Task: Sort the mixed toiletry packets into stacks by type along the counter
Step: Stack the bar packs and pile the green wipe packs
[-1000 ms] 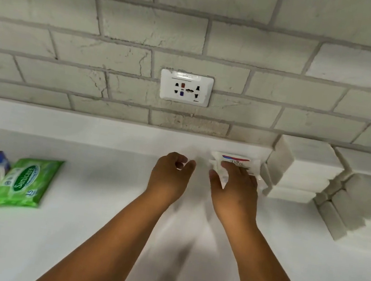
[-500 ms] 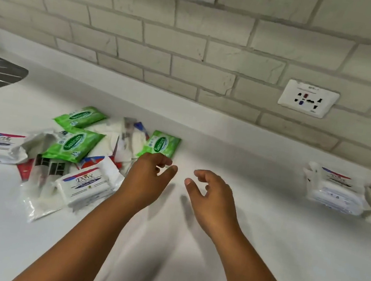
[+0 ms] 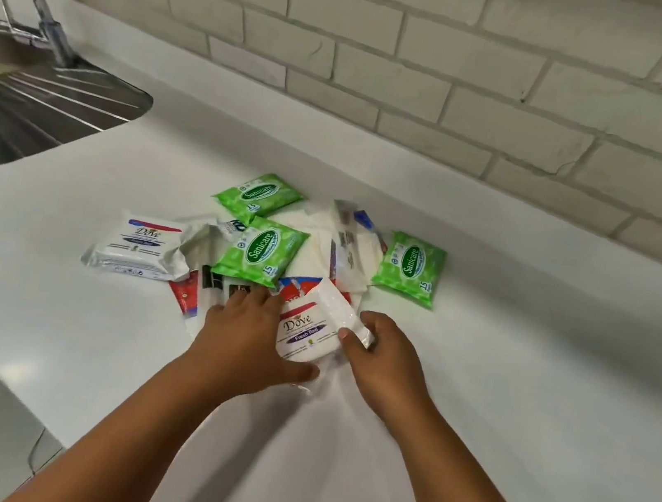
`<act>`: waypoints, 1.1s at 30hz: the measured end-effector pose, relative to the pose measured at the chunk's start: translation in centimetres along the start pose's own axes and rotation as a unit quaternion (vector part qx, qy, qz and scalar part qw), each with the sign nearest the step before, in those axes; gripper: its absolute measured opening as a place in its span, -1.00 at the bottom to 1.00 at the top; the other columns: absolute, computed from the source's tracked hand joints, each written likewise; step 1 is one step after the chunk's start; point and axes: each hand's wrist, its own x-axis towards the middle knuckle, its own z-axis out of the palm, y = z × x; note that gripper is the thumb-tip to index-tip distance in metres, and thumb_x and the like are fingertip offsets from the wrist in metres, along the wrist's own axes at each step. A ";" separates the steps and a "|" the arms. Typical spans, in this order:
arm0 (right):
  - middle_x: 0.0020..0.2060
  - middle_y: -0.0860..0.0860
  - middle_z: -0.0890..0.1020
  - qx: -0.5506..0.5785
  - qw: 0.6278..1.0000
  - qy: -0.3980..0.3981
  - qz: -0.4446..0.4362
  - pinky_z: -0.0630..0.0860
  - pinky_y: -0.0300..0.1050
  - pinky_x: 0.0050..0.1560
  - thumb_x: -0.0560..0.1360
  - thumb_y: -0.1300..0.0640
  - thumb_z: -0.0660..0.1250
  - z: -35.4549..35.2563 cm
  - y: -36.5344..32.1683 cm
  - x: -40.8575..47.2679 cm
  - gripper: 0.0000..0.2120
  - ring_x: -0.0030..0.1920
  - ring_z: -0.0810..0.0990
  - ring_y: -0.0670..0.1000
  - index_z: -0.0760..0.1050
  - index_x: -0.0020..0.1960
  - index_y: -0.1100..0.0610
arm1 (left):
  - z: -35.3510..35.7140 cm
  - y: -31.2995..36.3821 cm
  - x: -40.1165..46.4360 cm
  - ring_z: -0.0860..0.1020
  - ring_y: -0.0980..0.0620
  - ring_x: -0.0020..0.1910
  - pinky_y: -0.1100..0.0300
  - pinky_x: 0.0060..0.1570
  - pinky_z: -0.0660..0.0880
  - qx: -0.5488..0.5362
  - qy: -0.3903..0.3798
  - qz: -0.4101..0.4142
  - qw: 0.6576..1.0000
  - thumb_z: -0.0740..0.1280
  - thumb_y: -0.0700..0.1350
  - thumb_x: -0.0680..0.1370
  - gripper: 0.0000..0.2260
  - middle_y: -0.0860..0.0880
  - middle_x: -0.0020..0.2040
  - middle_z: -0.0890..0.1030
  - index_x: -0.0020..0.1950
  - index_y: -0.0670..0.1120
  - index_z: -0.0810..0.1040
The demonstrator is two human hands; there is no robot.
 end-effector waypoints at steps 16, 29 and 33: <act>-0.06 0.07 0.71 0.344 0.934 0.010 0.094 0.63 0.08 -0.01 0.41 0.15 0.48 -2.3 1.0 -0.4 -0.69 -0.07 0.71 0.09 0.55 0.12 0.16 | -0.4 0.8 3.9 0.35 0.06 0.28 0.19 0.29 0.29 -0.144 0.022 0.274 0.951 0.49 0.29 0.25 -0.13 0.13 0.35 0.38 0.48 0.09 0.26; -0.05 0.11 0.71 0.452 0.847 0.244 0.139 0.57 -0.07 -0.16 0.43 0.15 0.46 -15.6 10.7 -2.9 -0.73 -0.07 0.70 0.10 0.52 0.09 0.18 | 1.6 20.0 5.8 0.63 0.01 0.03 0.07 0.03 0.60 -0.552 -0.124 0.093 0.819 0.43 0.01 0.49 -0.58 -0.01 0.14 0.57 0.29 -0.07 0.45; -0.08 0.10 0.71 0.454 0.833 0.281 0.147 0.59 -0.05 -0.15 0.44 0.15 0.46 -19.8 14.1 -3.8 -0.77 -0.09 0.70 0.09 0.52 0.05 0.17 | 3.1 26.0 6.0 0.67 -0.03 -0.04 0.05 0.00 0.62 -0.560 -0.180 0.093 0.804 0.38 -0.14 0.53 -0.86 -0.10 0.02 0.67 0.07 -0.12 0.57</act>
